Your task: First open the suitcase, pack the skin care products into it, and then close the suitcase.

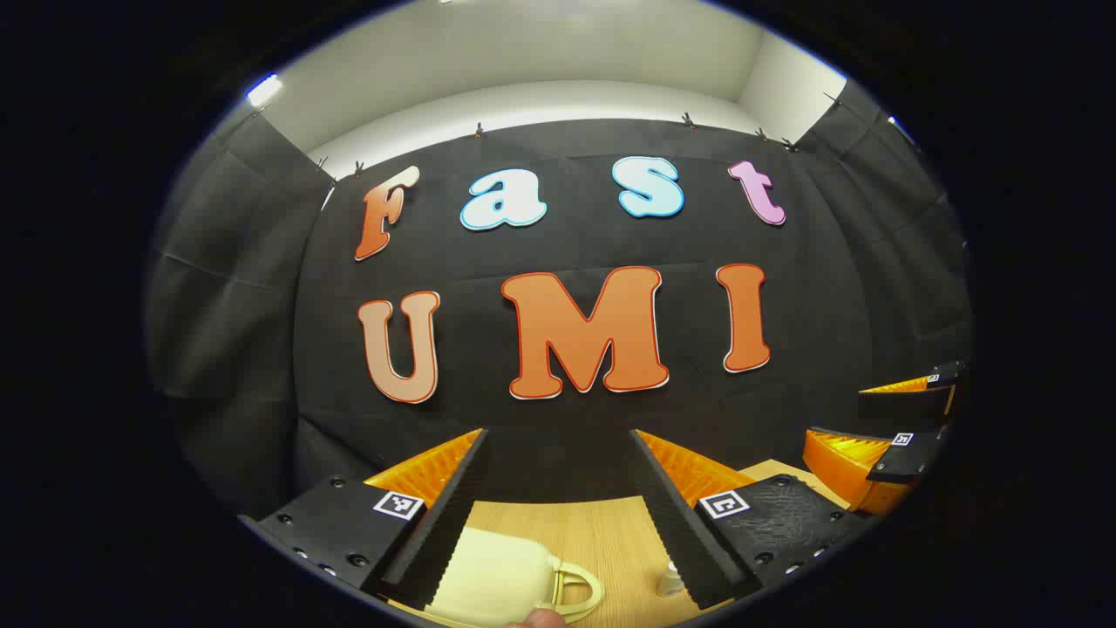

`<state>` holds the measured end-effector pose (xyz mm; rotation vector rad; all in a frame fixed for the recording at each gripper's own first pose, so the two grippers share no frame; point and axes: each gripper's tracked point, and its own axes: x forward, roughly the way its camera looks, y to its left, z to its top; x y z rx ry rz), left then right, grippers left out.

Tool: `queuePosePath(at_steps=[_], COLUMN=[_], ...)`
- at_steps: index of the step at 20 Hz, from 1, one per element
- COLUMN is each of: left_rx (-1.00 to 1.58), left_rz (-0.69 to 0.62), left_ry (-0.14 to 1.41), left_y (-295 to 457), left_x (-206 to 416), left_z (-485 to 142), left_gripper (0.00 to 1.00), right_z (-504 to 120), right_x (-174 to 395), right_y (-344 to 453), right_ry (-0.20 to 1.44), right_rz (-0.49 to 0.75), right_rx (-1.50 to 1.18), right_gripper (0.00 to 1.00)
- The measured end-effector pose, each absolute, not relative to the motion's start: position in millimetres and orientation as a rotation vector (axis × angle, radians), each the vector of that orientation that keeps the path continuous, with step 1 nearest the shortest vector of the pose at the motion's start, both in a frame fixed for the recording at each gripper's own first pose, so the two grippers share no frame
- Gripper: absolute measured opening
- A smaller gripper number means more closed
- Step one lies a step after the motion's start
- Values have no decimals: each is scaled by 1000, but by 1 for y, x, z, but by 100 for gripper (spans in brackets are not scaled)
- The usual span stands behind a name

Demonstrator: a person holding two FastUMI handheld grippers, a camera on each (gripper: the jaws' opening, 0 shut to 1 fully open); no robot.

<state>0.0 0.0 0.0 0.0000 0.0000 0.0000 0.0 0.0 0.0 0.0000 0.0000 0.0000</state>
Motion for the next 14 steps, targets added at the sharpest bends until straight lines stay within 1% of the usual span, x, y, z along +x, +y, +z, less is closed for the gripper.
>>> queuePosePath(at_steps=[1, 14], left_rx=[3, 33], left_rz=[-3, 12], left_ry=[1, -5], left_y=[-1, 7], left_x=[-1, -4], left_z=[0, 2], left_gripper=[100, 99], right_z=[0, 5], right_x=[1, 4], right_y=[2, 10], right_ry=[3, -10], right_rz=[0, 19], right_rx=[-2, -4], right_gripper=[96, 96])
